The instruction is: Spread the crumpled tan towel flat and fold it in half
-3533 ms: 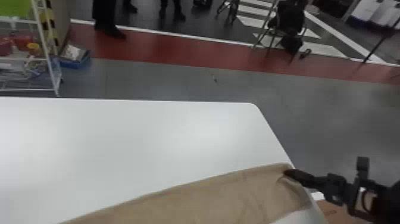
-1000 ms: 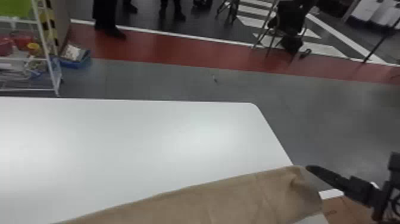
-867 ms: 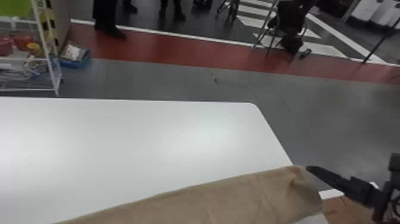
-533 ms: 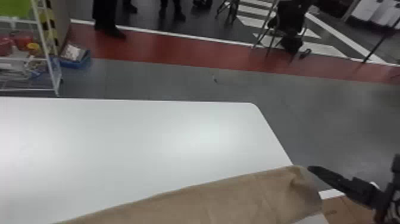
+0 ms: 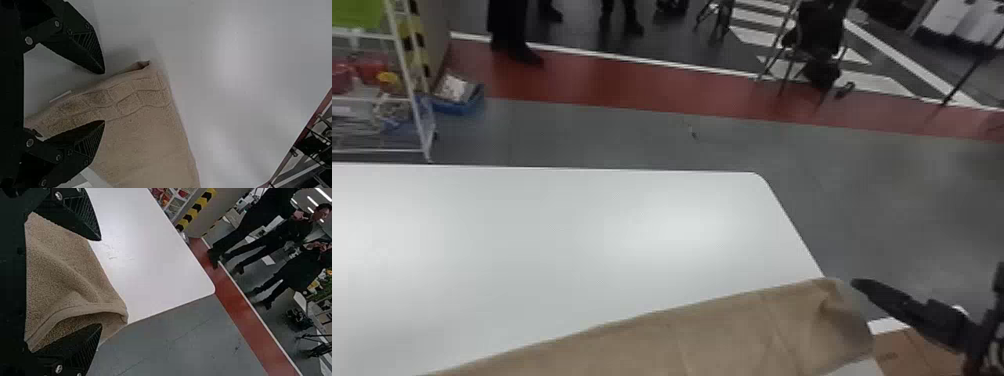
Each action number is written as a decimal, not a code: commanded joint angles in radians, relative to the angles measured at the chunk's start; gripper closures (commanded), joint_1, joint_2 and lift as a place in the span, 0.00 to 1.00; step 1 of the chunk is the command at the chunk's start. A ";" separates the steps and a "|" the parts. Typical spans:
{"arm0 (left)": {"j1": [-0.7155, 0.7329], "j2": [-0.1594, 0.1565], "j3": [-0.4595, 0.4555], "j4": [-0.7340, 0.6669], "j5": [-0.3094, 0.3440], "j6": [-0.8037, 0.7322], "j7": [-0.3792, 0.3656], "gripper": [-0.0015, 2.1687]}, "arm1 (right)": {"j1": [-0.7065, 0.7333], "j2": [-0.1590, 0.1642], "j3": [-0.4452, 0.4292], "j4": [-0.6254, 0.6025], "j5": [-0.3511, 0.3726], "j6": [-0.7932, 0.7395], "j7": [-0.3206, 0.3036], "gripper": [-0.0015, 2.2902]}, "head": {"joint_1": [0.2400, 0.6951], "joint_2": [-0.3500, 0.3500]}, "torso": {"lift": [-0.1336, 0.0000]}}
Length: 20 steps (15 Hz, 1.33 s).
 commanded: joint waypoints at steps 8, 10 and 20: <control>-0.014 0.055 0.048 -0.002 -0.067 -0.063 -0.144 0.99 | 0.004 -0.003 0.000 0.007 -0.011 0.003 0.000 0.05 | 1.00 0.00 | 0.08; -0.025 0.083 0.086 -0.001 -0.072 -0.084 -0.169 0.99 | 0.014 -0.003 0.000 -0.003 -0.012 0.006 0.000 0.05 | 1.00 0.00 | 0.08; -0.080 0.074 0.199 0.038 -0.036 -0.121 -0.133 0.00 | 0.025 0.044 0.019 -0.122 -0.003 0.046 0.002 0.05 | 1.00 0.00 | 0.08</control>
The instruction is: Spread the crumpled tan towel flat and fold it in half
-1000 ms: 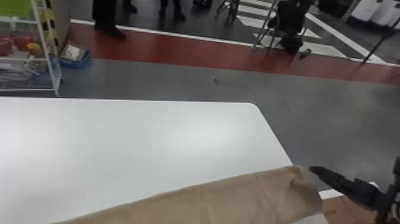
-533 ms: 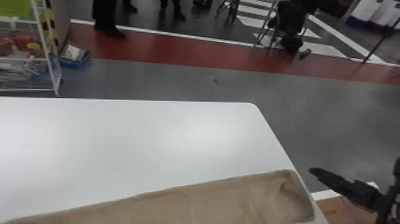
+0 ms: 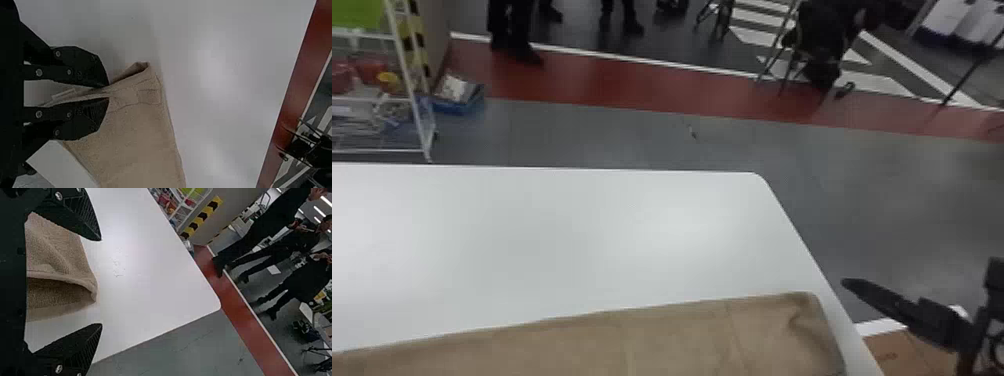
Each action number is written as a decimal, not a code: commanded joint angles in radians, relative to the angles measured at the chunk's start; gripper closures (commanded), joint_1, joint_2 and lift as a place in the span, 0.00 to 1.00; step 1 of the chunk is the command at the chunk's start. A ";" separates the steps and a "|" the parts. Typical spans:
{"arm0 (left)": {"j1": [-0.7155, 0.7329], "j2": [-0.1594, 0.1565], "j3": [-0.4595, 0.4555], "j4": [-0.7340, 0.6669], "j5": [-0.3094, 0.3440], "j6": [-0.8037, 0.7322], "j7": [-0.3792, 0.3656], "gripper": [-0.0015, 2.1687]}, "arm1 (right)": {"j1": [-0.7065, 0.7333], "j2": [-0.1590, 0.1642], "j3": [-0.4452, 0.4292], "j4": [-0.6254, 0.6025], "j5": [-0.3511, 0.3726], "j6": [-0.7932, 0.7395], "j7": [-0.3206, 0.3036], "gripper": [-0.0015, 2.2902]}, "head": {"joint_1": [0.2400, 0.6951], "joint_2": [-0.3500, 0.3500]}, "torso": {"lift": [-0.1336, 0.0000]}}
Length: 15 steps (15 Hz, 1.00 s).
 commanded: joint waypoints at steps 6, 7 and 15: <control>0.004 -0.046 0.121 -0.040 0.114 -0.010 0.025 0.01 | -0.002 0.019 0.049 -0.018 0.023 -0.005 -0.002 0.05 | 1.00 0.00 | 0.08; 0.006 -0.046 0.124 -0.043 0.118 -0.010 0.023 0.01 | -0.002 0.019 0.055 -0.018 0.026 -0.008 -0.002 0.05 | 1.00 0.00 | 0.08; 0.036 -0.058 0.130 -0.076 0.115 -0.013 0.026 0.01 | 0.000 0.020 0.059 -0.008 0.031 -0.024 0.000 0.05 | 1.00 0.02 | 0.08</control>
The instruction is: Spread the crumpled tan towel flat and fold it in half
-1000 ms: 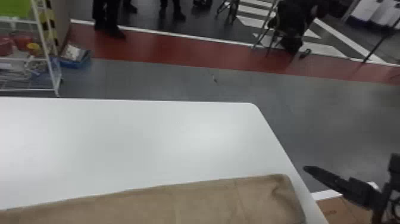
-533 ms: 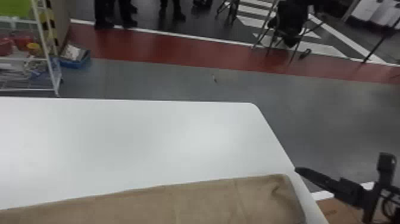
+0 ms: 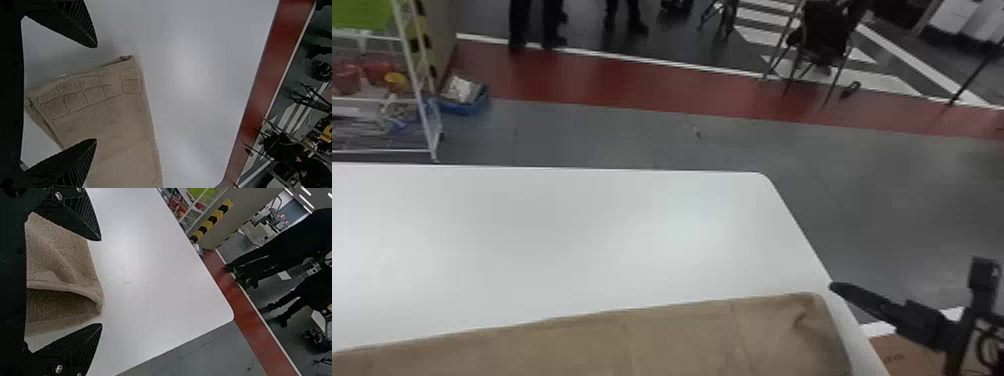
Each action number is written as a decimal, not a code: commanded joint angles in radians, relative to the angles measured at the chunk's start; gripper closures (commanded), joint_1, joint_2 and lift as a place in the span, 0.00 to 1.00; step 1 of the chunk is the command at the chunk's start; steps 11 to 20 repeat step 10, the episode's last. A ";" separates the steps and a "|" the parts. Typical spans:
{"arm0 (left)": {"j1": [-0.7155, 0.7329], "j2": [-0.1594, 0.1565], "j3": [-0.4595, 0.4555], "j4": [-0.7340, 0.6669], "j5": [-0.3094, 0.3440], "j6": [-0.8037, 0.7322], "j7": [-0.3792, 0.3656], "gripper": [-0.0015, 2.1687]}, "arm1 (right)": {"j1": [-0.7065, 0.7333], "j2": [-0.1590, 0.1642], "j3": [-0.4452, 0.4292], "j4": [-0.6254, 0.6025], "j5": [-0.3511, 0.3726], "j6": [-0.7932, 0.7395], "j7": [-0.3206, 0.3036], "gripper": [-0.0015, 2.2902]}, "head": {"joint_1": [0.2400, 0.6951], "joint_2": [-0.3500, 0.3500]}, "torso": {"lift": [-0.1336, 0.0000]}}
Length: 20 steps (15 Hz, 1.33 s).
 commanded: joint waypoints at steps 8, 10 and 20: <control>-0.008 -0.002 -0.001 0.007 0.000 -0.024 0.012 0.01 | -0.014 0.000 0.015 0.002 0.014 0.000 -0.005 0.05 | 1.00 0.03 | 0.08; -0.008 -0.002 -0.005 0.007 -0.001 -0.024 0.012 0.01 | -0.017 0.000 0.018 0.011 0.018 0.000 -0.003 0.05 | 1.00 0.03 | 0.08; -0.008 -0.002 -0.005 0.007 -0.001 -0.024 0.012 0.01 | -0.017 0.000 0.018 0.011 0.018 0.000 -0.003 0.05 | 1.00 0.03 | 0.08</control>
